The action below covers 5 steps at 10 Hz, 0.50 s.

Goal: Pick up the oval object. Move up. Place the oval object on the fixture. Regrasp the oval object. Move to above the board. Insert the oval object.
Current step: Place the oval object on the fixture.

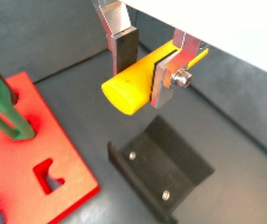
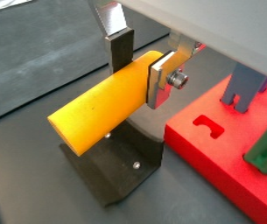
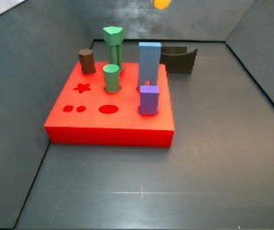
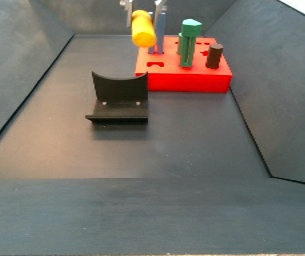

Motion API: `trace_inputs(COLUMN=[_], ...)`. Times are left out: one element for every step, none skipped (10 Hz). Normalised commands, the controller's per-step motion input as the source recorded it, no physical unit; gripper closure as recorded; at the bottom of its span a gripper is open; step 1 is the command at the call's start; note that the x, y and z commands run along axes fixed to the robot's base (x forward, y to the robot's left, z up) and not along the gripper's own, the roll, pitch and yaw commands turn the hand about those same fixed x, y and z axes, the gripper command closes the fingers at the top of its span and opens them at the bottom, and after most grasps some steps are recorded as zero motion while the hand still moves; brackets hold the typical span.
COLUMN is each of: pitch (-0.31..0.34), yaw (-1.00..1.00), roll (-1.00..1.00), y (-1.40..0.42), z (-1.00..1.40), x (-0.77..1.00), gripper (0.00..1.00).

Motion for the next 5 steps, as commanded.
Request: trace_inputs(pitch=[0.145,0.151,0.149,0.144,0.142], yaw=[-0.16,-0.16,-0.16,-0.17,-0.17], roll=[-1.00,-1.00,-1.00,-1.00,-1.00], y=[-0.01,0.01,0.03,0.04,0.04], z=[-0.07,-0.03,-0.03,-0.03,-0.02], x=[0.79,0.69,0.61,0.51,0.46], gripper=[1.00,1.00,1.00,1.00,1.00])
